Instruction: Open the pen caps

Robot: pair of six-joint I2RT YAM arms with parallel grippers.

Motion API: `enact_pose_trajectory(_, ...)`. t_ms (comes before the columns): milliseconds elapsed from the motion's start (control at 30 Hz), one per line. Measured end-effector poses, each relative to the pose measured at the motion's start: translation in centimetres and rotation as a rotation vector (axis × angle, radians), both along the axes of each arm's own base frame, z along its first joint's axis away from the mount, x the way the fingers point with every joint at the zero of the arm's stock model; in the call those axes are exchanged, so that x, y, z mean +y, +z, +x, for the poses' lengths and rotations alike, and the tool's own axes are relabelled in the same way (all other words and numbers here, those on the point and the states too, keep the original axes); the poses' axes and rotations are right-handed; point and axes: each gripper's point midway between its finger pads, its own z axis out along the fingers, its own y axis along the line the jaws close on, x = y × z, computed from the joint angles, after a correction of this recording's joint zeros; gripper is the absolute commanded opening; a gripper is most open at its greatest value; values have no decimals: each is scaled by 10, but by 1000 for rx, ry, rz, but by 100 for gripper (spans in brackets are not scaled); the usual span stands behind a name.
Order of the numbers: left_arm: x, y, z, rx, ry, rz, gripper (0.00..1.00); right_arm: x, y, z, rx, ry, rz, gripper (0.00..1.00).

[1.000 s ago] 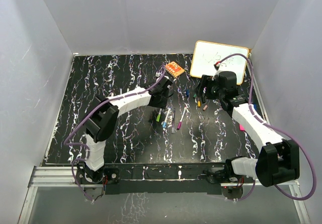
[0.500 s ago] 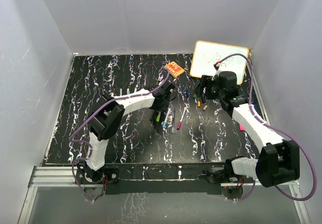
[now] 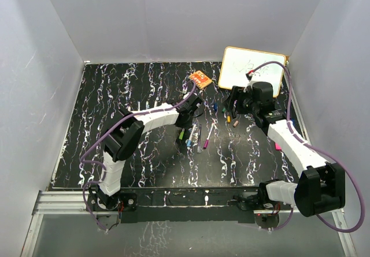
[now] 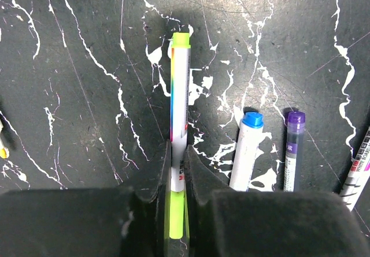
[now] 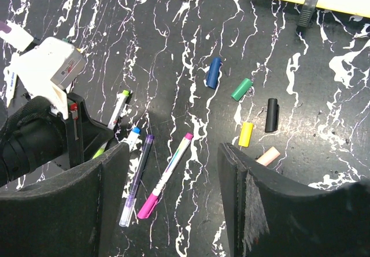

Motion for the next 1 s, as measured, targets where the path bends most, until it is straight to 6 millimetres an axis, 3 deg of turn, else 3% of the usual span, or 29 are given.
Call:
enact_pose_trajectory(267,5,3,2,-24,9,28,0,9,-10,-8,21,56,28,60)
enact_pose_trajectory(367,7,16,4,-58,12,13,0,18,-17,-14,35,103,58,60)
enact_pose_trajectory(467,0,51,11,-141,21,-80,0,31,-28,-23,57,167,102,60)
enact_pose_trajectory(633,-25,138,18,-331,38,-398,0,57,-39,-36,84,266,149,60)
enact_pose_trajectory(733,-40,169,15,-384,33,-570,0,76,-41,-43,88,327,166,60)
enact_pose_trajectory(833,-54,172,11,-374,26,-683,0,91,-40,-49,79,369,184,61)
enact_pose_trajectory(1000,-66,155,-3,-300,24,-801,0,104,-35,-52,54,399,226,61)
